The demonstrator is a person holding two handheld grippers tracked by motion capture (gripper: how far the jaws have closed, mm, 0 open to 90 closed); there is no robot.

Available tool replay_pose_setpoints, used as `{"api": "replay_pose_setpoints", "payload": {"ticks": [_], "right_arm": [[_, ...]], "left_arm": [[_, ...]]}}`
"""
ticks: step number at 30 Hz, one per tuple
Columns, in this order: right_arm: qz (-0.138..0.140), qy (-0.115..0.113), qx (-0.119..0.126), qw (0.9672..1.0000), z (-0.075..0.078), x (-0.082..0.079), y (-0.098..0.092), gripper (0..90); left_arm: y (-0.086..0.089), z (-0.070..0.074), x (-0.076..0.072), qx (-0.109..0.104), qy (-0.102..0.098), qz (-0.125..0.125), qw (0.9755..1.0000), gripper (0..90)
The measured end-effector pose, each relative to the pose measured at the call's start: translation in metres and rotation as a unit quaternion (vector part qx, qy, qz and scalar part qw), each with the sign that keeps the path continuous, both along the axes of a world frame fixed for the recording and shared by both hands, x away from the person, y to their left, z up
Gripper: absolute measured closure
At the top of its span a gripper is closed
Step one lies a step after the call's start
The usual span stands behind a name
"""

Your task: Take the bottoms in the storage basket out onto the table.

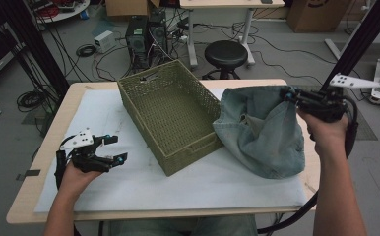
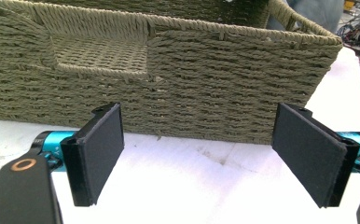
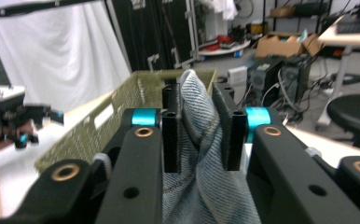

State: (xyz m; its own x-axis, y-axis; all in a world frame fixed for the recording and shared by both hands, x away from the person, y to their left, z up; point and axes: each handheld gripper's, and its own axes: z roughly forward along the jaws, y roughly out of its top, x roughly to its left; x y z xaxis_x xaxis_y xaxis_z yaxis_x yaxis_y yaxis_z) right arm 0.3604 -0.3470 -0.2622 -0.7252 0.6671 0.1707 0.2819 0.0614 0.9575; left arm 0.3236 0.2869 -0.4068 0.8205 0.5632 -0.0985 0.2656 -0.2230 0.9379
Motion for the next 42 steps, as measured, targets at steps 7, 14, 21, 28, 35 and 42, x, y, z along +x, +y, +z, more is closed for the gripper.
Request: {"api": "replay_pose_setpoints", "payload": {"ticks": [7, 14, 21, 28, 35, 42], "right_arm": [[-0.020, 0.025, -0.031, 0.9990, -0.045, -0.018, 0.005, 75.8], [-0.039, 0.101, -0.088, 0.9903, -0.111, -0.019, 0.007, 79.1], [-0.020, 0.135, -0.135, 0.9814, -0.139, -0.022, 0.028, 79.8], [-0.019, 0.137, -0.074, 0.9876, -0.135, -0.025, 0.019, 58.3], [-0.025, 0.082, -0.041, 0.9954, -0.104, -0.033, 0.020, 40.2], [-0.031, 0.019, -0.030, 0.9989, -0.067, -0.037, 0.029, 32.3]], "left_arm": [[-0.001, 0.000, -0.001, 0.001, 0.000, 0.001, 1.0000, 17.0], [-0.002, -0.001, 0.000, 0.005, 0.001, -0.002, 1.0000, 17.0], [-0.004, 0.000, 0.000, 0.002, -0.002, -0.004, 1.0000, 17.0], [-0.005, 0.002, -0.002, -0.005, -0.006, -0.008, 0.9999, 17.0], [-0.006, 0.015, -0.003, -0.008, -0.020, -0.008, 0.9997, 16.9], [-0.007, 0.033, -0.005, -0.023, -0.040, -0.007, 0.9989, 16.8]]}}
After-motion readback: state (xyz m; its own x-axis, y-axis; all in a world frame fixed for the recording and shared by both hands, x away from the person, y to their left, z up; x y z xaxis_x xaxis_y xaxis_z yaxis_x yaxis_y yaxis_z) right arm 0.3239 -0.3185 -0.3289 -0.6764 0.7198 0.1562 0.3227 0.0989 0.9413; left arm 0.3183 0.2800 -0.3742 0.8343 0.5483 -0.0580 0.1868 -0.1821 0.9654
